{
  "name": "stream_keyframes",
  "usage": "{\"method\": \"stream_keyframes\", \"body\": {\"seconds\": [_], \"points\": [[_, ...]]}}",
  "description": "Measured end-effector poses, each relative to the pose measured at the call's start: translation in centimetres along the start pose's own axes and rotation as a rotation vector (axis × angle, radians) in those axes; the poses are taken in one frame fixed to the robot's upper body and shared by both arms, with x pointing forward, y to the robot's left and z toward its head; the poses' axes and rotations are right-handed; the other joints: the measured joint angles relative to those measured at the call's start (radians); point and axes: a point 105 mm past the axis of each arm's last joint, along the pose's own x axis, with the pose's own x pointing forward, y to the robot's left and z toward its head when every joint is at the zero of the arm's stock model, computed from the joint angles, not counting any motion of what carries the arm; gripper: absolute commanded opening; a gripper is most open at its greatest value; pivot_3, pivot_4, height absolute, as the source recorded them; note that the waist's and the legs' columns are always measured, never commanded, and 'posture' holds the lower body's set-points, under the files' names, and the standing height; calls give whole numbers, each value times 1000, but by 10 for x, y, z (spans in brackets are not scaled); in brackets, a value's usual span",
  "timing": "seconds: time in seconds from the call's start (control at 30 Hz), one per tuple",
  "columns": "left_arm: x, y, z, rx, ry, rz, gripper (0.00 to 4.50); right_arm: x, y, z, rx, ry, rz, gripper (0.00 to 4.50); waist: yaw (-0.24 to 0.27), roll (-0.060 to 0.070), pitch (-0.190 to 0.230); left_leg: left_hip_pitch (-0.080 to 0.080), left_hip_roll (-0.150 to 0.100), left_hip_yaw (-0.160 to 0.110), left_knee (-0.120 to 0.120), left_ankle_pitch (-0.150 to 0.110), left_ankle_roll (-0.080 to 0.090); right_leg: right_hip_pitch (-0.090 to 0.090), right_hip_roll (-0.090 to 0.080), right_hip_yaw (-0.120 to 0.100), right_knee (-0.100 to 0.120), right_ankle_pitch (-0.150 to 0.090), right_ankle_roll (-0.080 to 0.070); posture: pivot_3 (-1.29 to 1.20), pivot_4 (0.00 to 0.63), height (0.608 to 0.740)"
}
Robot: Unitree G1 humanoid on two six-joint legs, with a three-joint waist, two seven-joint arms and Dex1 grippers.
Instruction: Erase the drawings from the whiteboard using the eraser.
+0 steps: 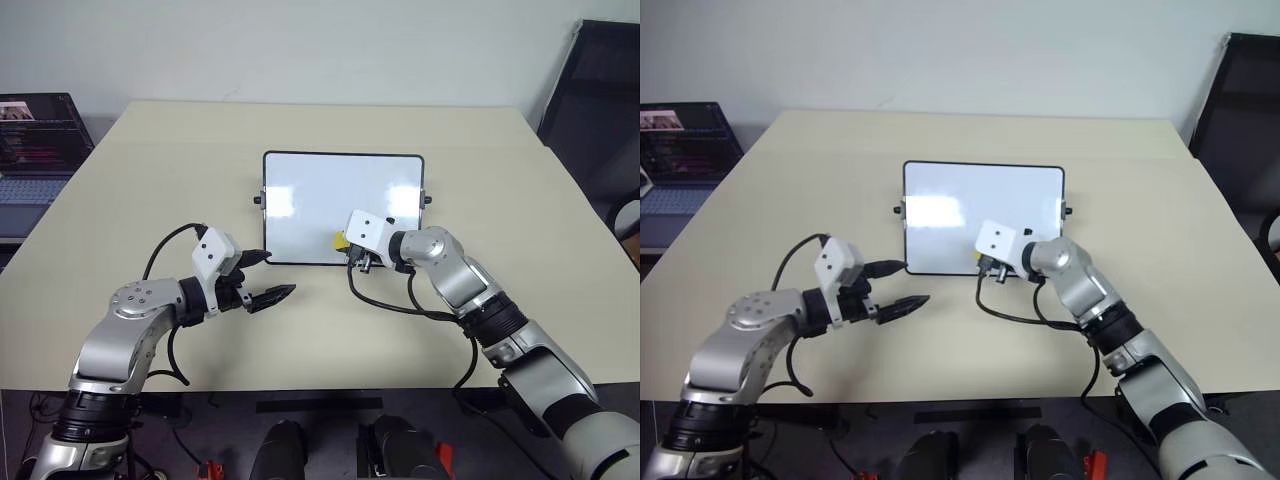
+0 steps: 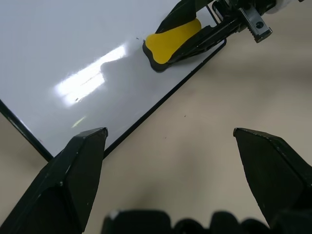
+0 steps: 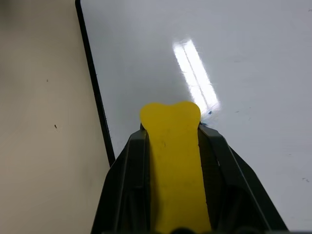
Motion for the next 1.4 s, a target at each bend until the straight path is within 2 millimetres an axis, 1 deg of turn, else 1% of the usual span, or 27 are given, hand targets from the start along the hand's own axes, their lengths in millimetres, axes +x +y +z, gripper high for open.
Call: {"method": "stream_keyframes", "body": {"seconds": [0.03,0.1,0.17,0.23,0.4,0.43,0.5,0.57,0.63,0.73,0.77,0.93,0.97,1.07,1.13,1.23,1.3,1.4], "points": [[1,-1,0,3,-1,-6,4500,2,-9,5,-6,-8,-58,997,-1,0,0,0,0,0,0,0,0,-1,0,1,2,0,0,0,150,740],[1,-1,0,5,-2,-10,4500,-2,-24,5,-8,-4,-120,997,-1,0,0,0,0,0,0,0,0,-1,0,0,2,0,0,0,150,740],[1,-1,-1,2,0,-10,4500,-5,-25,2,-12,4,-114,997,2,0,0,0,-1,0,0,0,0,0,0,0,2,0,0,0,150,740],[1,0,-2,0,3,-10,4500,-6,-18,-1,-15,8,-76,997,2,0,0,0,-1,0,0,0,0,0,0,0,2,0,0,0,150,740],[0,-1,-2,8,-1,-20,4500,-9,19,-14,-37,50,102,997,1,0,0,1,0,0,0,0,0,0,0,0,2,0,0,0,150,740],[0,0,-4,5,1,-19,4500,-9,24,-16,-42,55,123,997,1,0,0,1,0,0,0,0,0,0,0,0,2,-1,1,0,150,740],[0,1,-5,4,4,-17,4500,-8,24,-16,-57,56,115,997,0,0,0,1,0,0,1,0,0,0,0,1,3,-1,1,0,150,740],[0,1,-6,6,6,-15,4500,-1,17,-10,-66,32,48,997,-2,0,0,2,0,1,1,1,0,0,0,1,3,-1,2,0,150,740],[0,1,-6,8,6,-19,4500,3,3,-3,-77,6,-32,997,-3,0,0,2,0,1,1,1,0,0,0,1,3,-1,2,0,150,740],[1,-1,-6,7,8,-29,4500,1,-23,3,-77,-16,-158,997,-2,0,0,2,0,0,1,2,0,0,0,1,3,-1,2,0,150,740],[1,-1,-6,7,8,-29,4500,0,-27,3,-74,-21,-182,997,0,0,0,2,0,0,0,2,0,0,0,1,3,0,1,0,150,740],[1,-1,-6,7,8,-29,4500,1,-24,4,-85,-27,-162,997,-1,0,0,1,0,0,0,2,0,0,0,1,2,0,0,0,150,740],[1,-1,-6,7,8,-30,4500,0,-20,1,-91,-17,-132,997,-1,0,0,1,0,0,-1,2,0,0,0,1,2,0,0,0,150,740],[1,-1,-7,3,11,-30,4500,-4,0,-12,-115,14,-17,997,-1,0,0,2,0,0,0,2,0,0,0,0,3,-1,1,0,150,740],[1,-2,-7,-2,14,-30,4500,-4,4,-13,-114,14,-11,997,-1,0,0,2,0,0,0,2,0,0,0,1,3,-1,2,0,150,740],[2,-3,-3,8,10,-33,4500,-3,1,-14,-108,13,-42,997,-1,0,0,2,0,0,1,3,1,0,0,1,3,0,2,0,150,740],[2,-4,-2,7,10,-34,4500,-2,-5,-11,-95,5,-86,997,-1,0,0,2,0,0,1,3,1,0,0,1,3,0,2,0,150,740],[4,-6,-3,-2,14,-42,4500,-6,-25,-7,-83,-3,-172,997,-1,0,0,2,0,0,1,4,1,0,0,1,3,0,3,0,150,740]]}}
